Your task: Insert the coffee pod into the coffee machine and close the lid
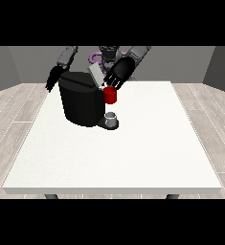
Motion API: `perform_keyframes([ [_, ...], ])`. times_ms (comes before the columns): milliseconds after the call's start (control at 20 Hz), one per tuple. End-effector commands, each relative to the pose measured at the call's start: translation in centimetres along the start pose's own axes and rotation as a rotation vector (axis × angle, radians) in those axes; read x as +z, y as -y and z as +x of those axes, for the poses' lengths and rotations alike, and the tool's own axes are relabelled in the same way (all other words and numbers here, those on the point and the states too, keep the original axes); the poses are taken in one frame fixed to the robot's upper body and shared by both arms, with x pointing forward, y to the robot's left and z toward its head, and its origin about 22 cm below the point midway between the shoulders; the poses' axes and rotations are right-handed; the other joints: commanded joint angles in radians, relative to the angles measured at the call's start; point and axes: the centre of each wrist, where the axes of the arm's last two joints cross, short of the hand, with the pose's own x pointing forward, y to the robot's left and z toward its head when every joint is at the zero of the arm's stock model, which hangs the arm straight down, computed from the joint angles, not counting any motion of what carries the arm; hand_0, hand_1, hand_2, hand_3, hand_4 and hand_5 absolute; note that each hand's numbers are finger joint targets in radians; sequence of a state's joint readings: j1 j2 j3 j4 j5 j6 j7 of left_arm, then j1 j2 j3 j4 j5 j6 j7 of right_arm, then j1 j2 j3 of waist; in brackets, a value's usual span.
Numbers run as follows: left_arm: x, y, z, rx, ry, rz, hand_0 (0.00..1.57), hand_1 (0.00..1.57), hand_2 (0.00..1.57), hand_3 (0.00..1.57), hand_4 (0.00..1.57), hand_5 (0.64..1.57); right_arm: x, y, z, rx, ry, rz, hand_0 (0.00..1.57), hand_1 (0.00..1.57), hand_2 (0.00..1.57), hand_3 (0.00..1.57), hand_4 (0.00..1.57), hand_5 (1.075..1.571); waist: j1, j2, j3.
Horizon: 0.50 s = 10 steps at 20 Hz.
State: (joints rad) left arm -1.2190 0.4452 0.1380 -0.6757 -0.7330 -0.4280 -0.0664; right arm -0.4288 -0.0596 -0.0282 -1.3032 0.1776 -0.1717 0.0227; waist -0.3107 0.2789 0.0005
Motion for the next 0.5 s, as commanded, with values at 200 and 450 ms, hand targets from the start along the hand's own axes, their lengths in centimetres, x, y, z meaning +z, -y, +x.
perform_keyframes([
  [200, 0.0, -1.9, 0.8, -0.003, -0.005, 0.044, 1.19, 1.19, 1.23, 1.2, 0.44, 1.571, -0.8, 0.2, 1.2, -0.006, 0.075, -0.004, 0.0, 0.0, 0.0, 0.0, 0.13, 1.571, -0.032, 0.073, -0.0001],
  [450, -0.1, -0.7, 0.0, -0.024, 0.032, 0.031, 1.17, 1.17, 1.23, 1.19, 0.42, 1.571, -1.4, 1.1, 2.2, 0.003, 0.049, -0.002, 0.0, 0.0, 0.0, 0.0, 0.17, 1.571, -0.016, 0.058, -0.0006],
])
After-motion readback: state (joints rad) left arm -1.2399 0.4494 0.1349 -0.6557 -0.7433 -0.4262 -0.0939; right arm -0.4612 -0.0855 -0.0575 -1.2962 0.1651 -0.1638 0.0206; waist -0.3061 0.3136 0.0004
